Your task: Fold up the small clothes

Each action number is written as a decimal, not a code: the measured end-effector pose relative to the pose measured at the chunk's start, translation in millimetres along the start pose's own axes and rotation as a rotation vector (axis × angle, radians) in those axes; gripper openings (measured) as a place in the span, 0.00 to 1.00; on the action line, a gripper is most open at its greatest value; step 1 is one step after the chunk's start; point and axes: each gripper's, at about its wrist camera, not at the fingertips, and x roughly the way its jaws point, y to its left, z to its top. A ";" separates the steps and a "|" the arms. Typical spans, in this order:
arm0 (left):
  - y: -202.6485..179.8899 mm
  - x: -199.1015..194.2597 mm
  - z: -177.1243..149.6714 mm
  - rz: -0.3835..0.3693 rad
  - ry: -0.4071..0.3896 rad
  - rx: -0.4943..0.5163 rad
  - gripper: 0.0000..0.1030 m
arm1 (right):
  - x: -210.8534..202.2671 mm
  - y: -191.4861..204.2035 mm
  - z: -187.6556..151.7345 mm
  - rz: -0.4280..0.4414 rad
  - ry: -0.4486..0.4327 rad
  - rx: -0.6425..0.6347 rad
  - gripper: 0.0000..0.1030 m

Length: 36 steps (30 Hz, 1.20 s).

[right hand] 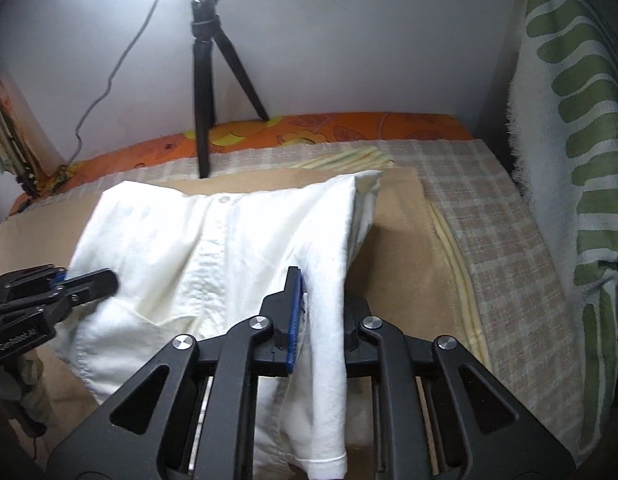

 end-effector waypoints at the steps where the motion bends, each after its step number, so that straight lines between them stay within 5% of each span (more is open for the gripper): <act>1: 6.2 2.2 -4.7 0.027 0.010 -0.008 0.28 | 1.6 -2.9 -0.5 -0.030 0.008 0.006 0.26; 4: 16.5 2.5 -13.0 0.055 0.014 -0.015 0.38 | 1.2 -9.8 -2.3 -0.127 0.005 0.016 0.44; 10: 0.7 -26.0 -21.3 0.088 -0.027 0.076 0.41 | -20.9 -8.8 -2.2 -0.094 -0.037 0.055 0.61; 14: -16.4 -51.3 -30.6 0.103 -0.055 0.148 0.51 | -44.8 -1.0 -5.8 -0.057 -0.075 0.071 0.62; 25: -62.2 -151.6 -61.5 0.077 -0.208 0.237 0.56 | -146.6 24.0 -48.2 -0.002 -0.201 0.090 0.62; 36: -82.0 -212.4 -94.1 0.014 -0.274 0.271 0.61 | -217.9 51.9 -89.8 0.006 -0.271 0.070 0.62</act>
